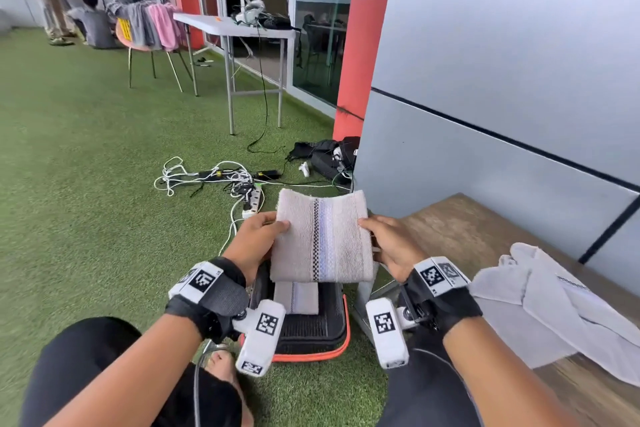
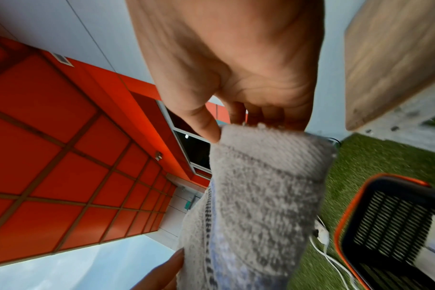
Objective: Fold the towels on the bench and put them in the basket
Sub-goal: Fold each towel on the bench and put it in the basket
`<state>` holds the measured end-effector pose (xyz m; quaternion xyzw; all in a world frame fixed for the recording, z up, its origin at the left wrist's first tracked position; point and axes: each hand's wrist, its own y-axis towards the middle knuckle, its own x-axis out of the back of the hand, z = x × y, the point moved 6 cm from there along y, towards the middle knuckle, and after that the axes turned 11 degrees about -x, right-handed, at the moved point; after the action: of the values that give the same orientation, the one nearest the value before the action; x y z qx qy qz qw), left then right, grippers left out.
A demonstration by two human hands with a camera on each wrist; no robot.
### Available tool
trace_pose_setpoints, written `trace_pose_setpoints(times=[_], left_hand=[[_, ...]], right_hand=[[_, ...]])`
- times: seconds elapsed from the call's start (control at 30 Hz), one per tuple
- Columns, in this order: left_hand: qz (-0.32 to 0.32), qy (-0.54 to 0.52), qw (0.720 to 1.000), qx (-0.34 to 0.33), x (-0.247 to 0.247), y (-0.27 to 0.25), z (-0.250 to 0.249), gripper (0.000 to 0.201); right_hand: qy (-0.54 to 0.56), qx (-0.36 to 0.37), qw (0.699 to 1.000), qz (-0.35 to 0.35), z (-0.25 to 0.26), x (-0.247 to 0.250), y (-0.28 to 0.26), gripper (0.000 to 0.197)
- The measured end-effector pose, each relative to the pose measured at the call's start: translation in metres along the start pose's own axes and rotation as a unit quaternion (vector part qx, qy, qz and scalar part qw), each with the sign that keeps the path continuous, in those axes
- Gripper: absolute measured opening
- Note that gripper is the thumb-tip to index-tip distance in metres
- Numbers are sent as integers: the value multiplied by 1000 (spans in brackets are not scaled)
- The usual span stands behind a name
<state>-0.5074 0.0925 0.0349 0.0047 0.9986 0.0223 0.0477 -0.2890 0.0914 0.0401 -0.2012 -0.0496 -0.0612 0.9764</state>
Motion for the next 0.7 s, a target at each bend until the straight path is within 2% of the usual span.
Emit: trace_pose_setpoints(times=[0.13, 0.23, 0.33, 0.5, 0.6, 0.7], left_hand=[[-23, 31, 998, 42, 25, 32, 46, 13], [-33, 95, 990, 94, 40, 56, 100, 19], [-32, 139, 976, 163, 49, 83, 174, 12], [-25, 201, 949, 240, 51, 119, 274, 15], [-14, 249, 935, 252, 48, 146, 321, 19], [-19, 282, 924, 257, 47, 175, 363, 25]], right_hand=[[-29, -60, 998, -3, -27, -29, 49, 14], [-52, -113, 992, -1, -74, -48, 102, 30], [-106, -166, 980, -5, -125, -66, 153, 48], [-162, -228, 960, -9, -190, -81, 220, 19], [-203, -242, 948, -26, -224, -86, 267, 29], [-221, -245, 943, -37, -248, -94, 312, 21]])
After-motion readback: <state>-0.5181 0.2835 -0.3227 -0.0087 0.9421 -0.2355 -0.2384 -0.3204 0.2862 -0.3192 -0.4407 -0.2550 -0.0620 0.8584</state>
